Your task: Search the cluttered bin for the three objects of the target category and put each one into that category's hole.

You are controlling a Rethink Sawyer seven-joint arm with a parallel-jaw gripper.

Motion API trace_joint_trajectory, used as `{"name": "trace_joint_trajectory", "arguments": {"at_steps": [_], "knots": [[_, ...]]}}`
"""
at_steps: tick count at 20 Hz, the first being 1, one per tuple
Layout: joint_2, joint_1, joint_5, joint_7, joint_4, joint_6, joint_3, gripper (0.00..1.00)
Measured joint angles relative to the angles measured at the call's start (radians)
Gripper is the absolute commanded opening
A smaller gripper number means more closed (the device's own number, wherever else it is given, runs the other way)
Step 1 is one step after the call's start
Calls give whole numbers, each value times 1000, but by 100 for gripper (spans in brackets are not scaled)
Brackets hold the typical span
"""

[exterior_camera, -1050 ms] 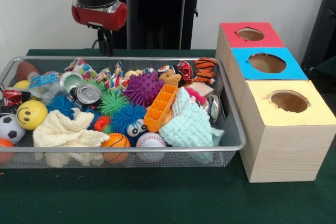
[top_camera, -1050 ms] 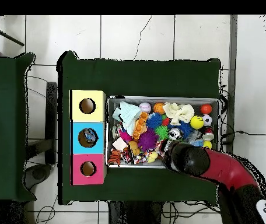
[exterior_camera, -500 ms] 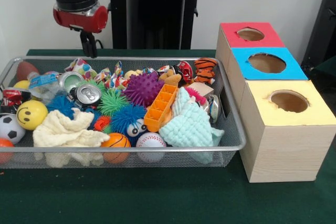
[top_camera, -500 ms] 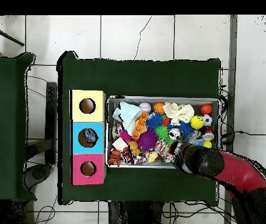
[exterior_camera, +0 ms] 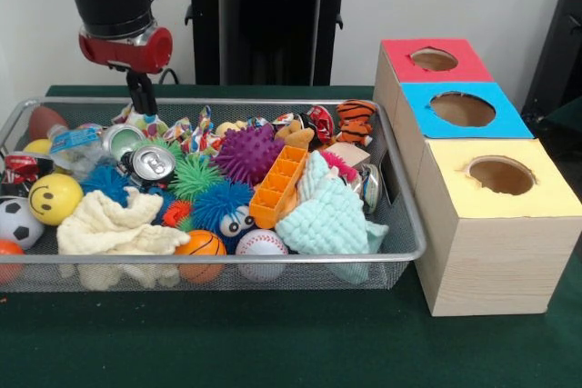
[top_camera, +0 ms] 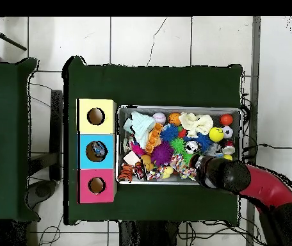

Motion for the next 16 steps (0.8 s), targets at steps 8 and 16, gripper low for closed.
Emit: {"name": "trace_joint_trajectory", "arguments": {"at_steps": [8, 16], "knots": [[9, -26, -38, 0, -13, 0, 29, 0], [9, -35, -62, 0, -23, 25, 34, 0]]}}
